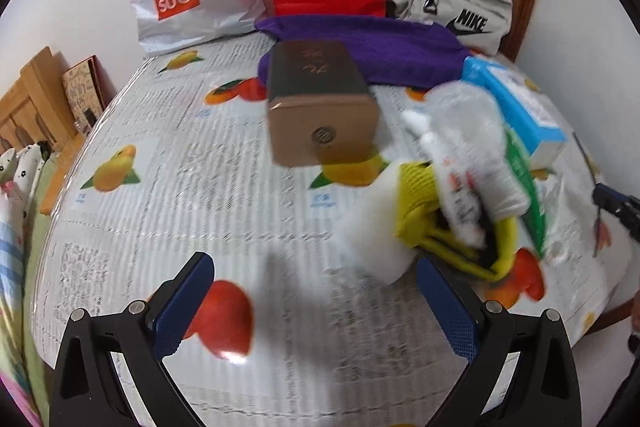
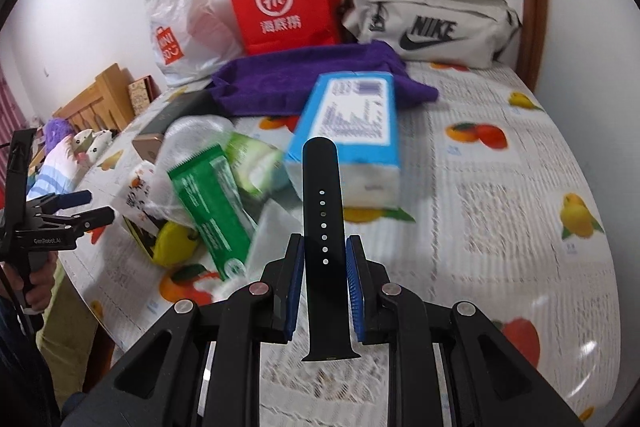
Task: Organize soft objects
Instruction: 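Lift the black strap with the right gripper while the left gripper grasps the white sponge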
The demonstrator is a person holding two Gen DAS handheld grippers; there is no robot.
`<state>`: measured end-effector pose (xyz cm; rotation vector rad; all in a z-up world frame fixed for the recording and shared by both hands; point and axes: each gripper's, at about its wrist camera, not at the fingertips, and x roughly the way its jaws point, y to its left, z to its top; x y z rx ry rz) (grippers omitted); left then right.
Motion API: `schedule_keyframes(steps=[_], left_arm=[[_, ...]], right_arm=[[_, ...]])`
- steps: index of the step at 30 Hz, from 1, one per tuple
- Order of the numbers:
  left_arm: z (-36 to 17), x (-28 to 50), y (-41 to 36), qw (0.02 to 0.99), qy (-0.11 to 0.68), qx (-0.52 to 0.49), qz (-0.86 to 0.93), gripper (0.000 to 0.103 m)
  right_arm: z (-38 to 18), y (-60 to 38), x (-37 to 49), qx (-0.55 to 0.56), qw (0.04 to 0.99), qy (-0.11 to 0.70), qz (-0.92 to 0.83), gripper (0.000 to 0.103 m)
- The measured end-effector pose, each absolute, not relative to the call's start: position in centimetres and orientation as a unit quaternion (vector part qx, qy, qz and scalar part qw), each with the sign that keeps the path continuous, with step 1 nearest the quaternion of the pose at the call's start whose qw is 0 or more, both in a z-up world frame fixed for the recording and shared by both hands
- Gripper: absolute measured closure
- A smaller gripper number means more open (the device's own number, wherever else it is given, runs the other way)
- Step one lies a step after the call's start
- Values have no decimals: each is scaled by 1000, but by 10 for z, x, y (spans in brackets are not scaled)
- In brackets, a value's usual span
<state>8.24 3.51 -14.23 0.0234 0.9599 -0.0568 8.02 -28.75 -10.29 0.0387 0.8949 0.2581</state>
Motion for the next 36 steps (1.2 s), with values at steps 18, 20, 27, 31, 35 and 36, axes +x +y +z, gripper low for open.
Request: schedule_keyframes(steps=[18,20,27,31,35,36], left_arm=[[-168,105,7,884,453,63,-94,3],[-168,107,6,885,451,63,-101,16],[-170,107,4,884,446,55,-125,60],[-166,102,11,887,443,44,-124,61],[-159,95,20,891,438,39,-113,61],[-157,93,24,892,437,36,-108,61]], right_arm=[[-138,-295,86,30,872,479,96,82],[-142,-292,89,26,869,485,95,82],[-146,-288,94,24,866,490,95,82],[-147,-288,94,27,866,490,93,83],[-144,-288,94,28,868,486,94,83],[-141,-288,92,28,870,483,95,83]])
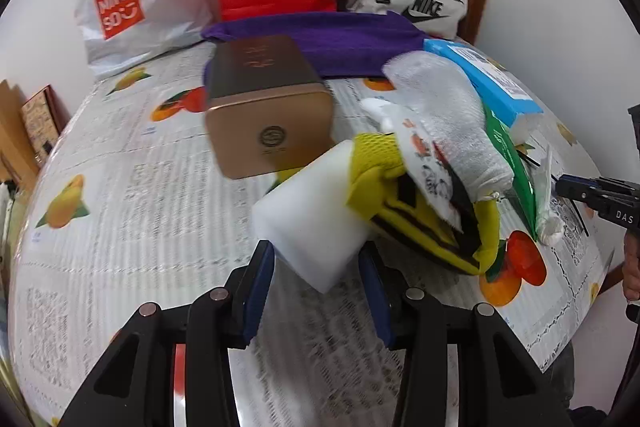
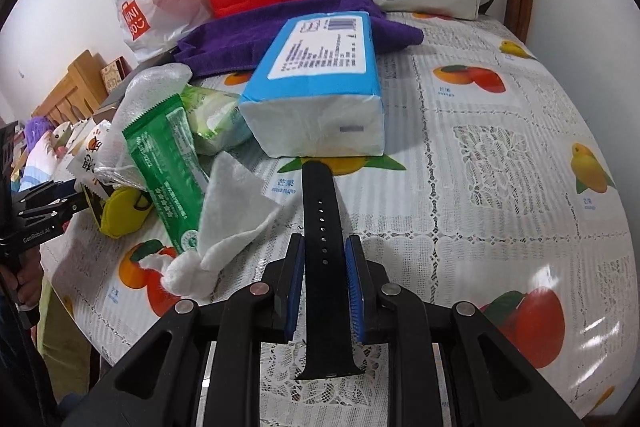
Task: Organize soft objects
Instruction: 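Lift the black strap with the right gripper while the left gripper grasps the white sponge, then carry the sponge and strap in both grippers over the purple towel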
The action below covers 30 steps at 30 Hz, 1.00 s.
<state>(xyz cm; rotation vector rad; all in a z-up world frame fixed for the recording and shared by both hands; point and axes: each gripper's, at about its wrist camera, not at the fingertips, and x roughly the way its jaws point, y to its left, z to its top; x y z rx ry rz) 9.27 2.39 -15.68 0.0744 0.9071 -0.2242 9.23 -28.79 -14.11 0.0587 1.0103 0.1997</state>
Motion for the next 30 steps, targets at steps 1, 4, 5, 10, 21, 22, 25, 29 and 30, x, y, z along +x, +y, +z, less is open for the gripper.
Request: schedule_keyframes(steps=[1,4,5,10,21,22,25,29,30], left_arm=[[-155,91,27,893,436,33,-104,61],[-152,88,35,895,435,31,-93,62],[-151,87,37,895,435,31,-89,62],[-141,78,50,901,428,26,-71,62],[-116,63,75,914,403,2,-34,63],[-113,62,76,916,401,-1,-34,63],[-105,62,77,918,394,-7,-34,63],[-94,65,75,923,384,-10,-34,63],[-91,66,75,923,383,-11,-34,63]], right_arm=[[-139,-287,91,28,871,480,96,83],[-135,-286,90,28,874,475,99,83],[-133,-286,89,28,875,473,100,83],[-125,-285,86,27,879,465,102,83],[-107,-282,78,25,888,447,105,83],[-105,-281,78,25,889,446,105,83],[-100,-280,78,25,891,440,105,83],[-88,-278,79,22,896,429,108,83],[-84,-277,80,22,898,426,110,83]])
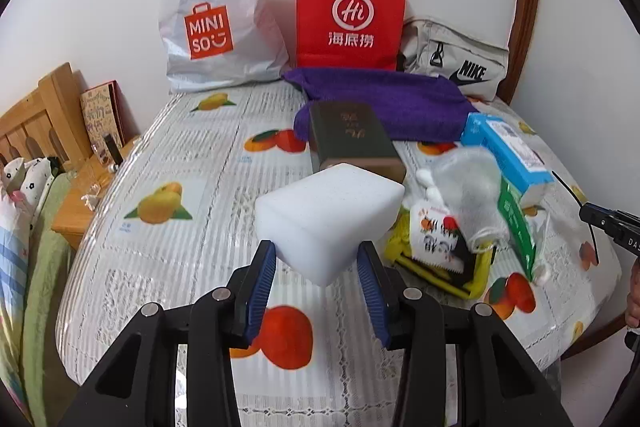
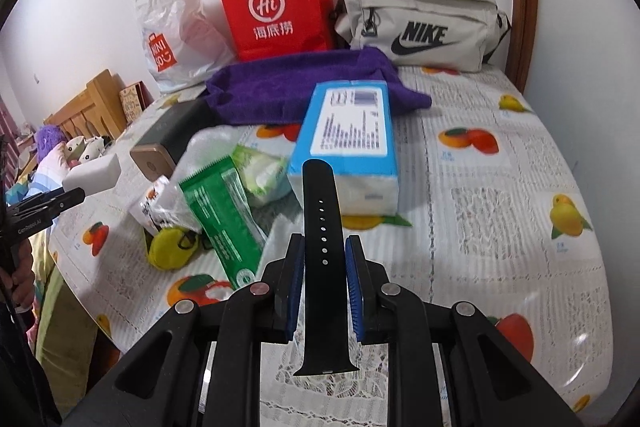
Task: Organize soft objects
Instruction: 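Carry the sponge and strap in both grippers over the purple towel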
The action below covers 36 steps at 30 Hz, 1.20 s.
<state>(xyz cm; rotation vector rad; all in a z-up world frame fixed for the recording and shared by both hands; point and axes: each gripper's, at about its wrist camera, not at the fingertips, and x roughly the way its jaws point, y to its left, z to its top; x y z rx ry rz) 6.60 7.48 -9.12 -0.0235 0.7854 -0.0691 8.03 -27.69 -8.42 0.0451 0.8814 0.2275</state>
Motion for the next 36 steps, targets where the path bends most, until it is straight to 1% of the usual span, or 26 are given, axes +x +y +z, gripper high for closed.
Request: schedule_keyframes(steps=[8,20,29,36], left_arm=[[-70,84,72,927,373,-29,-30,63],[-46,134,55,928,370,-29,-35,63],[-41,178,44,925,378,-23,-38,63],[-44,217,38,922,386,-23,-37,63]], right_arm=[[-61,-270,102,21,904,410,121,83],[-36,-260,155,22,909,392,138,83],[-30,-255,204,25,909,391,141,83],[-37,-255,244,26,907,396,140,83]])
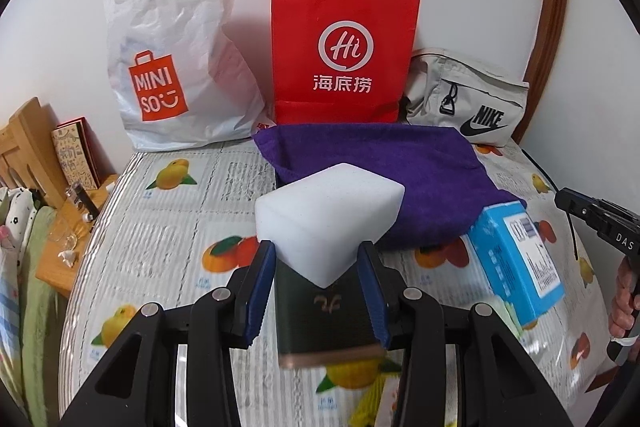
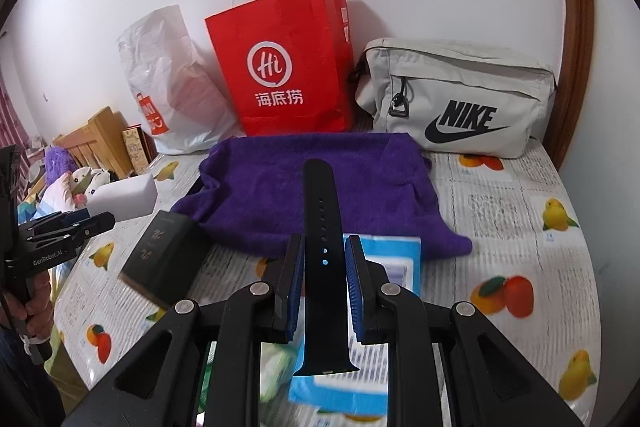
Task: Organize soft objects
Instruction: 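Carry the sponge and strap in both grippers over the purple towel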
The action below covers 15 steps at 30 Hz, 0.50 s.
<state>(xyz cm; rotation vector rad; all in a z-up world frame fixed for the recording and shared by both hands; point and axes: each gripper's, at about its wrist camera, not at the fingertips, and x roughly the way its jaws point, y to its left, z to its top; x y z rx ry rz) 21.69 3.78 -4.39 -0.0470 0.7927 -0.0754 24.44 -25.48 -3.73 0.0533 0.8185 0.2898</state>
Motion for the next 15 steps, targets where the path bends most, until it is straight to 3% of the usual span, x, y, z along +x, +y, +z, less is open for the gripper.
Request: schedule_keyframes(steps=[15], left_arm=[[-61,292,28,911,409,-35,-40,63]], right_arm=[[-56,-255,325,32,901,410,141,83]])
